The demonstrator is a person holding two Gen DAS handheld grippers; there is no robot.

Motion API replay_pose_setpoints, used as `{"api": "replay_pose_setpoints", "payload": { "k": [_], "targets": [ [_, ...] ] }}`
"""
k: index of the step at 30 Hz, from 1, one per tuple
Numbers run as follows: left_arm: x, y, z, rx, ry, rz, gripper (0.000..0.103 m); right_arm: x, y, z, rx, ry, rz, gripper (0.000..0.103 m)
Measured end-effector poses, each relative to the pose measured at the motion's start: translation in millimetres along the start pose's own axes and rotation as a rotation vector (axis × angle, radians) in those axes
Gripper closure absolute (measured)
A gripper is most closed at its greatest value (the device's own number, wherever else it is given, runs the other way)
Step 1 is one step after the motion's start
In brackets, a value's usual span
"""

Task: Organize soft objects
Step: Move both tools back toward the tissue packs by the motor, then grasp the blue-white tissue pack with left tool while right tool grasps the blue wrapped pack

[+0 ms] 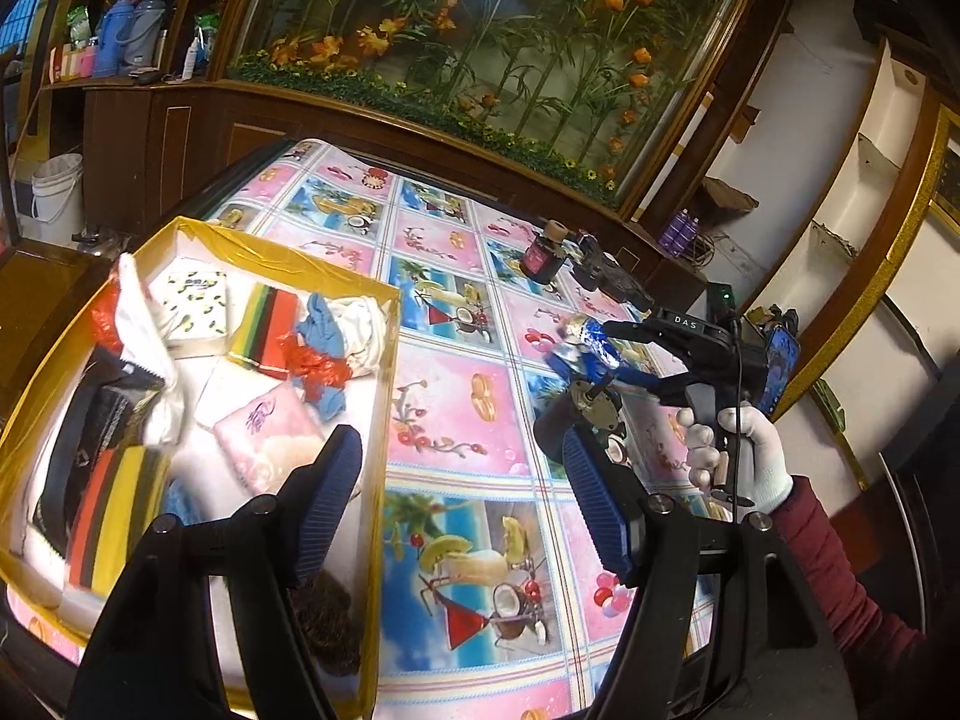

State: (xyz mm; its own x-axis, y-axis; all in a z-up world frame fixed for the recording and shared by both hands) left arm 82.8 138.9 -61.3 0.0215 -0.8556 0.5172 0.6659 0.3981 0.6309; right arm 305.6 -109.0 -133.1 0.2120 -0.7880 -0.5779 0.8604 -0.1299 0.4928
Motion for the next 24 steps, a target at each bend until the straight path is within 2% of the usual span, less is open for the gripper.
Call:
{"api": "replay_pose_setpoints", "payload": {
  "k": [1,2,3,4,5,6,7,11,13,17,20,24],
  "targets": [
    [0,4,-4,-0.003,-0.004,0.003,0.034,-5,-2,-9,-0.027,0.058,-0.016,0.024],
    [3,8,-9,-0.008,-0.011,0.007,0.034,-15,-4,-16,-0.062,0.154,-0.026,0.024],
    [6,11,-14,-0.014,-0.021,0.010,0.034,-33,-6,-21,-0.094,0.287,-0.026,0.024],
    [9,14,-16,-0.019,-0.033,0.011,0.034,-45,-7,-23,-0.116,0.373,-0.018,0.025],
    [14,17,-21,-0.025,-0.045,0.007,0.034,-54,-6,-20,-0.114,0.416,-0.002,0.025],
    [20,21,-25,-0.030,-0.054,0.000,0.034,-58,0,-14,-0.086,0.418,0.024,0.024],
    [25,25,-30,-0.036,-0.062,-0.010,0.034,-57,6,-7,-0.049,0.388,0.053,0.024],
    [49,41,-63,-0.076,-0.066,-0.055,0.031,-21,31,21,0.082,0.087,0.129,0.024],
    [58,46,-86,-0.122,-0.075,-0.066,0.031,-6,39,29,0.113,-0.009,0.132,0.024],
    [70,45,-147,-0.262,-0.069,-0.064,0.031,9,44,32,0.107,-0.074,0.130,0.024],
    [71,35,-194,-0.364,-0.037,-0.058,0.031,11,44,19,0.076,-0.136,0.171,0.024],
    [66,22,-231,-0.437,-0.002,-0.039,0.031,7,37,-5,0.035,-0.184,0.224,0.024]
  ]
}}
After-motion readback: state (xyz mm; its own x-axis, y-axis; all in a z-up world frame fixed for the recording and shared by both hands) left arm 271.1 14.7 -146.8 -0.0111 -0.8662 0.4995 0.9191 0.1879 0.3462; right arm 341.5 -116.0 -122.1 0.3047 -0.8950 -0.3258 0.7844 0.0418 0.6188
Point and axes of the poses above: each gripper's, at about its wrist camera, not at the fingertips, and z roughly against the way its jaws point, x to its right, y to its top, the point moved 10 cm from there along -z, roughly the way its jaws point, and after that the axes turned 9 degrees about z, right-handed, at the moved point
